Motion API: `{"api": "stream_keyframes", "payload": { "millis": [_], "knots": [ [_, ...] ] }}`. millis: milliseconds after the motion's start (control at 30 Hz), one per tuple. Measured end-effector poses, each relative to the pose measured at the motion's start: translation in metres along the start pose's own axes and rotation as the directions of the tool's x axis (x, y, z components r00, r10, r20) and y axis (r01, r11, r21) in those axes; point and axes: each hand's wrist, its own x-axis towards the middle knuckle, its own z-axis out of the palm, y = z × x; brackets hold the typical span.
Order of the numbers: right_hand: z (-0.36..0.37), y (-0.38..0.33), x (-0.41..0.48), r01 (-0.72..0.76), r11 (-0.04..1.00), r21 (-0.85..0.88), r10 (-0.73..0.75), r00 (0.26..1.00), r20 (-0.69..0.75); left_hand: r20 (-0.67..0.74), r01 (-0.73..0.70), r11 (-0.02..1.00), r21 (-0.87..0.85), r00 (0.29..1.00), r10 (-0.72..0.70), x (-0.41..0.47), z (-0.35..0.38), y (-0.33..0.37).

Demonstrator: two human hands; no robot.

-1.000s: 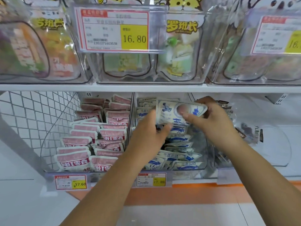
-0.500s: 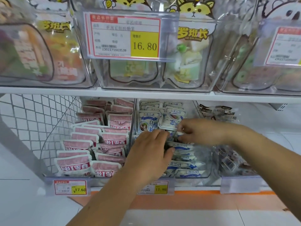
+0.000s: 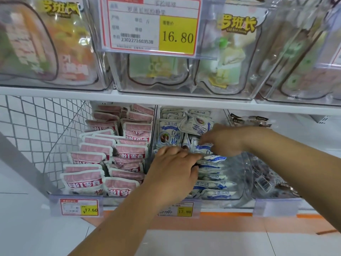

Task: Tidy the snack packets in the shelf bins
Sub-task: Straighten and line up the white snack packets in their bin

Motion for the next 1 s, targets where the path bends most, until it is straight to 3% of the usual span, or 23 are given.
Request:
{"api": "stream_keyframes", "payload": {
  "millis": [100, 233, 400, 500, 567, 700, 800, 933, 1000],
  "knots": [
    [0.005, 0.002, 0.016, -0.027, 0.99, -0.139, 0.016, 0.997, -0.08, 0.003, -0.005, 1.0, -0.011, 1.0, 0.005, 0.0, 0.001, 0.0],
    [0.005, -0.003, 0.022, -0.028, 0.988, -0.151, 0.006, 0.99, -0.14, -0.003, -0.003, 1.0, -0.023, 1.0, 0.003, -0.002, 0.003, -0.001],
    [0.002, 0.004, 0.001, 0.002, 0.999, 0.037, 0.005, 0.979, -0.206, 0.028, -0.004, 0.999, -0.038, 1.0, 0.005, -0.003, 0.003, -0.001],
    [0.003, 0.003, -0.012, 0.016, 1.0, -0.002, -0.016, 0.972, -0.233, 0.03, 0.004, 1.0, -0.024, 1.0, -0.003, -0.001, 0.002, -0.002],
    [0.004, 0.001, -0.016, 0.024, 0.999, 0.025, -0.019, 0.984, -0.177, 0.031, 0.016, 1.0, -0.024, 0.999, -0.015, 0.0, 0.0, -0.001],
    [-0.005, 0.006, -0.027, 0.062, 0.945, 0.32, -0.073, 0.997, 0.023, 0.01, 0.071, 0.995, -0.068, 0.997, -0.07, 0.002, -0.003, -0.002],
    [-0.006, 0.01, -0.03, 0.057, 0.933, 0.355, -0.097, 0.991, 0.094, -0.008, 0.076, 0.994, -0.078, 0.997, -0.077, 0.004, -0.007, -0.005],
    [0.005, 0.001, -0.008, 0.061, 0.986, 0.152, -0.021, 0.967, -0.252, -0.092, 0.043, 0.987, -0.153, 0.994, -0.058, -0.001, -0.024, -0.008],
    [0.009, -0.008, 0.0, 0.038, 0.999, 0.01, -0.033, 0.95, -0.309, -0.206, 0.021, 0.991, -0.129, 0.977, -0.048, -0.006, -0.035, -0.014]
  ]
}}
